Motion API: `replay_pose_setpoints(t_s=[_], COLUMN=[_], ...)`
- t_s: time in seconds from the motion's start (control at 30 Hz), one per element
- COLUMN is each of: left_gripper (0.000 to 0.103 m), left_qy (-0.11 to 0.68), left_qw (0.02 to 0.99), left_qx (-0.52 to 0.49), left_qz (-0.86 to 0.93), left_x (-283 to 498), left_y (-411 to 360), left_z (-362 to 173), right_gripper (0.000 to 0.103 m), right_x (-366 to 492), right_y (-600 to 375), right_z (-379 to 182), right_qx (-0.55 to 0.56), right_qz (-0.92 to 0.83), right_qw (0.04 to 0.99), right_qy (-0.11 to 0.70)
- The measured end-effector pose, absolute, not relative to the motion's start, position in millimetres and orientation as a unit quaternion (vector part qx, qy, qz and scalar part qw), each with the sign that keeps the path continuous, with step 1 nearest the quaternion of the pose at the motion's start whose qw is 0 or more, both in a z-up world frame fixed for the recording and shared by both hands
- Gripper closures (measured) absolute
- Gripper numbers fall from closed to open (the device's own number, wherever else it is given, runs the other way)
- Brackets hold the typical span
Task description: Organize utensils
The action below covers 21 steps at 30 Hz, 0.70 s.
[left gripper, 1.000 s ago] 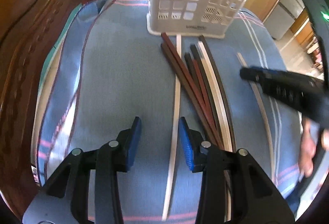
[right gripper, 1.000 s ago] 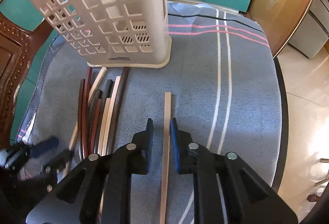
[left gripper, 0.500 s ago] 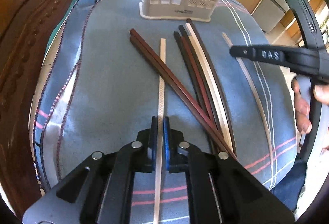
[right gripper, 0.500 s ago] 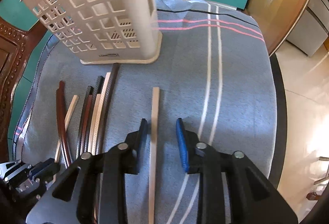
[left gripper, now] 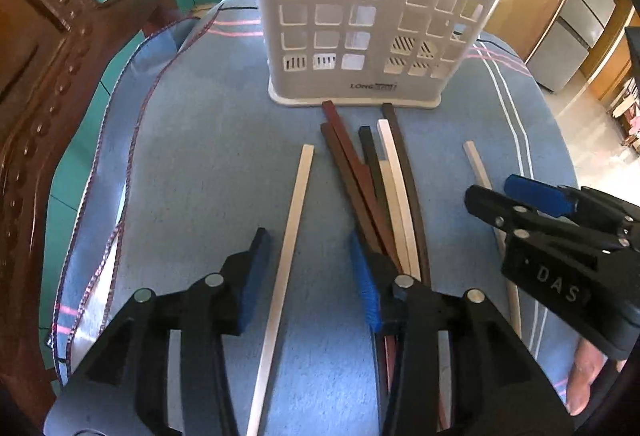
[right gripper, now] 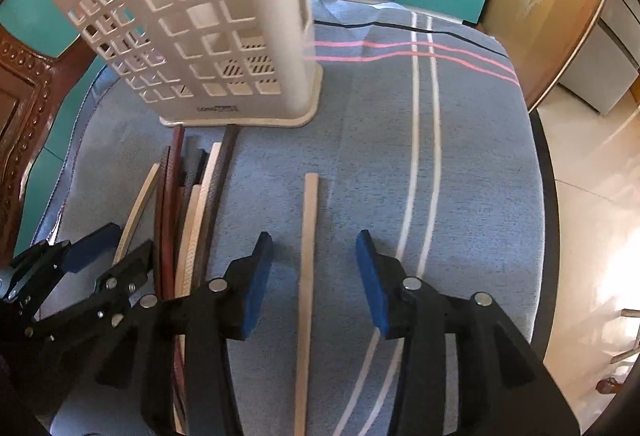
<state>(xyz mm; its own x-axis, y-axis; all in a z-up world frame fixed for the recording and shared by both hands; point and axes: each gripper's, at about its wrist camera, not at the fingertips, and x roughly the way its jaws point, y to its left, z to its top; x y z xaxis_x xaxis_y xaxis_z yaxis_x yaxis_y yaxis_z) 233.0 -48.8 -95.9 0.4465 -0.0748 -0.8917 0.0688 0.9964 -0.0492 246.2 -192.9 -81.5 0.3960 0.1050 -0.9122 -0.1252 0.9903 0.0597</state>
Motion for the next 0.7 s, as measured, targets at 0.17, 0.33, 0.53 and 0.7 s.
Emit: replay_pose_setpoints(t_s=[0.17, 0.33, 0.53, 0.7], left_gripper=[0.092, 0.096, 0.096, 0.096], left_qy=[0.528, 0.527, 0.493, 0.48], left_qw=[0.847, 0.847, 0.867, 0.87], left_qx=[0.004, -0.003, 0.02, 0.017], left_qz=[-0.059, -0.068, -0.071, -0.113], left_x=[234, 217, 206, 202], left_y=[-59, -39, -41, -50], left_z=[-98, -94, -83, -77], right_gripper=[0.06, 0.06, 0.053, 0.052], right_x=[242, 241, 241, 240], right_y=[-197, -185, -177, -171], right_z=[-81, -89, -87, -87], right_qx=[-0.015, -0.026, -0.027, -0.024], right_qz=[0.066, 0.058, 0.055, 0.056], right_qw=[0.838, 0.84, 0.84, 0.84], right_qy=[0.541, 0.539, 0.539, 0.54])
